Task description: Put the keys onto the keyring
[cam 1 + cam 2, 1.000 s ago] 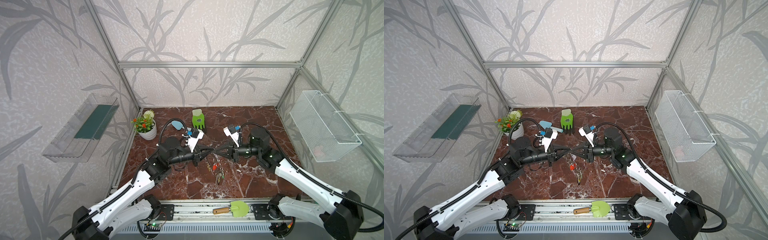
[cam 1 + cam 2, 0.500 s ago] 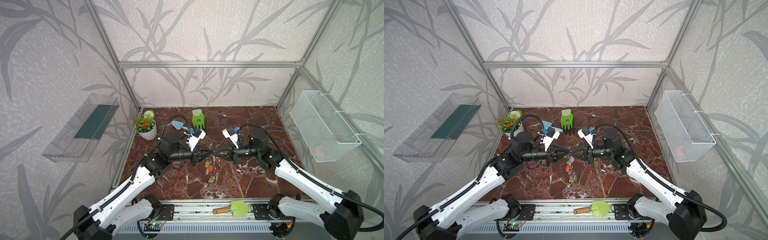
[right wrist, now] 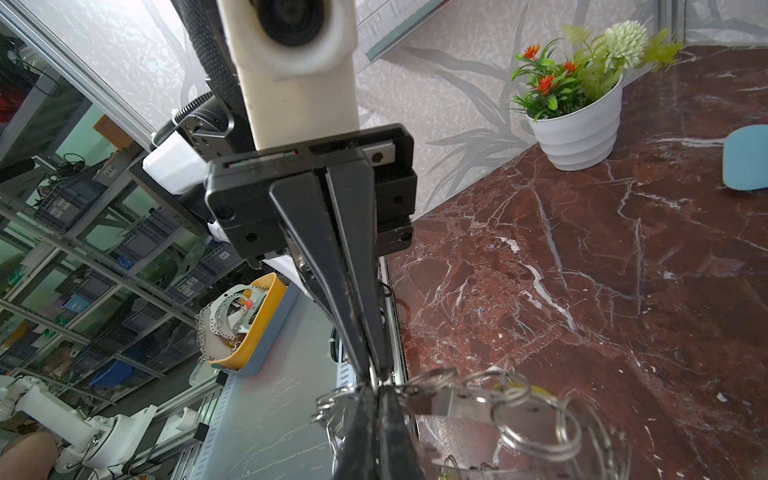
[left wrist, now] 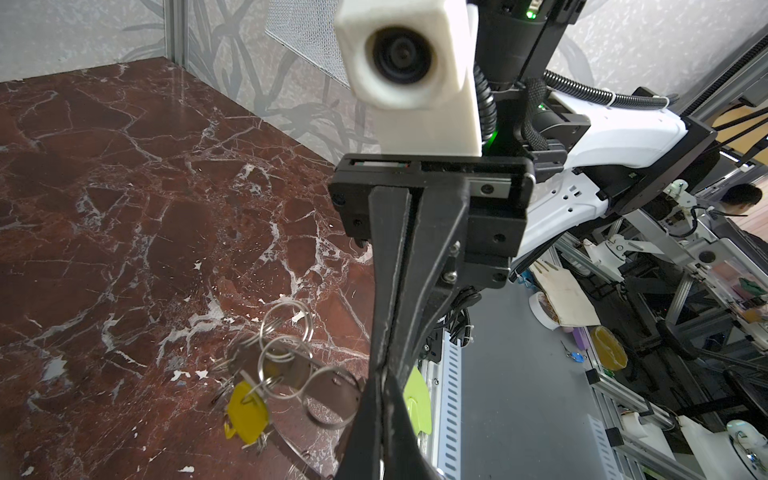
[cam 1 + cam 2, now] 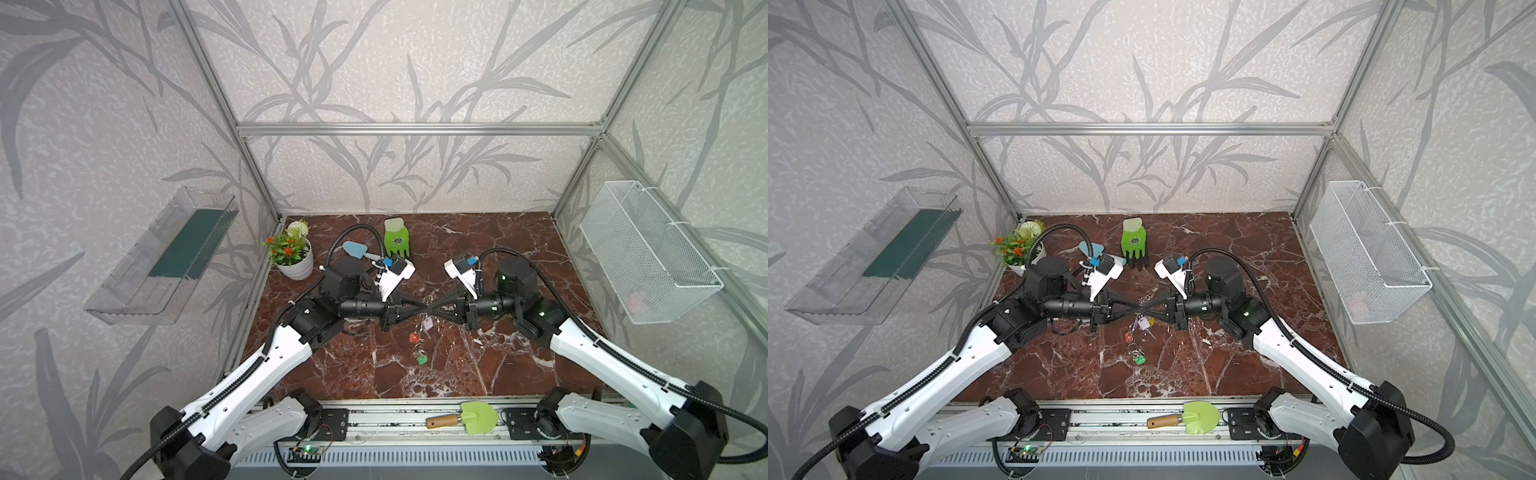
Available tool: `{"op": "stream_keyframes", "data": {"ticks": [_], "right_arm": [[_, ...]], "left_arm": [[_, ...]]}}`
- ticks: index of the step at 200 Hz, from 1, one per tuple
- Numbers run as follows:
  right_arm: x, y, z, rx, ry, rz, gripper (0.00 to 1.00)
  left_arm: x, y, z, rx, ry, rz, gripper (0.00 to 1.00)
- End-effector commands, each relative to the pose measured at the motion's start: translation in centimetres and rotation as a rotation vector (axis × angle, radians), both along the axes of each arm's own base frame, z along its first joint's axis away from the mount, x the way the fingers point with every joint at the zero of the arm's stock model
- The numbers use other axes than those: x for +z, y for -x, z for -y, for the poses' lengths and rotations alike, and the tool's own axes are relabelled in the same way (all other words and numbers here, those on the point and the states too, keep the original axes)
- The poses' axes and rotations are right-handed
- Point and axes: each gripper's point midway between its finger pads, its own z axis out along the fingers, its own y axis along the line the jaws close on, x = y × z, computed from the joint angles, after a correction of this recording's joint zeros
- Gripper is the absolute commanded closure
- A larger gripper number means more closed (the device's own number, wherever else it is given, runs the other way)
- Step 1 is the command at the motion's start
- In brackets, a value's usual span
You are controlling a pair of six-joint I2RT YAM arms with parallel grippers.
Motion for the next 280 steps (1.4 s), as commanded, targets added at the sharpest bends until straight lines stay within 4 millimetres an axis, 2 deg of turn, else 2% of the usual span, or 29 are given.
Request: {"op": "stream_keyframes", "data": {"ticks": [1, 21, 57, 128, 182, 251, 280], "right_arm": [[1.1, -1.3, 0.2, -0.076, -0.008, 0.067, 0.91], [1.3, -1.4, 0.4, -0.085, -0.016, 0.067, 0.73], [1.2, -1.2, 0.3, -0.068, -0.027, 0.053, 0.62], [1.7, -0.2, -0.8, 0.023, -0.071, 0.039, 0.60], [1.8, -1.0, -1.4, 0.014, -0.075, 0.037, 0.65], [1.3, -1.4, -1.6, -0.006, -0.055, 0.029, 0.81], [1.3, -1.5, -1.6, -0.010, -0.056, 0.027, 0.92]], "left_arm": [[1.8, 1.1, 0.2, -0.041, 0.060, 0.035, 1.00], [2.7, 0.3, -0.2, 0.033, 0.112, 0.062, 1.00], [3.9, -0.4, -0.9, 0.124, 0.211, 0.076, 1.00], [4.6, -2.3, -2.0, 0.275, 0.335, 0.080, 1.00], [4.2, -2.2, -1.3, 0.273, 0.346, 0.080, 1.00], [3.6, -3.4, -1.6, 0.419, 0.410, 0.089, 1.00], [2.9, -3.4, -1.1, 0.428, 0.427, 0.079, 1.00]]}}
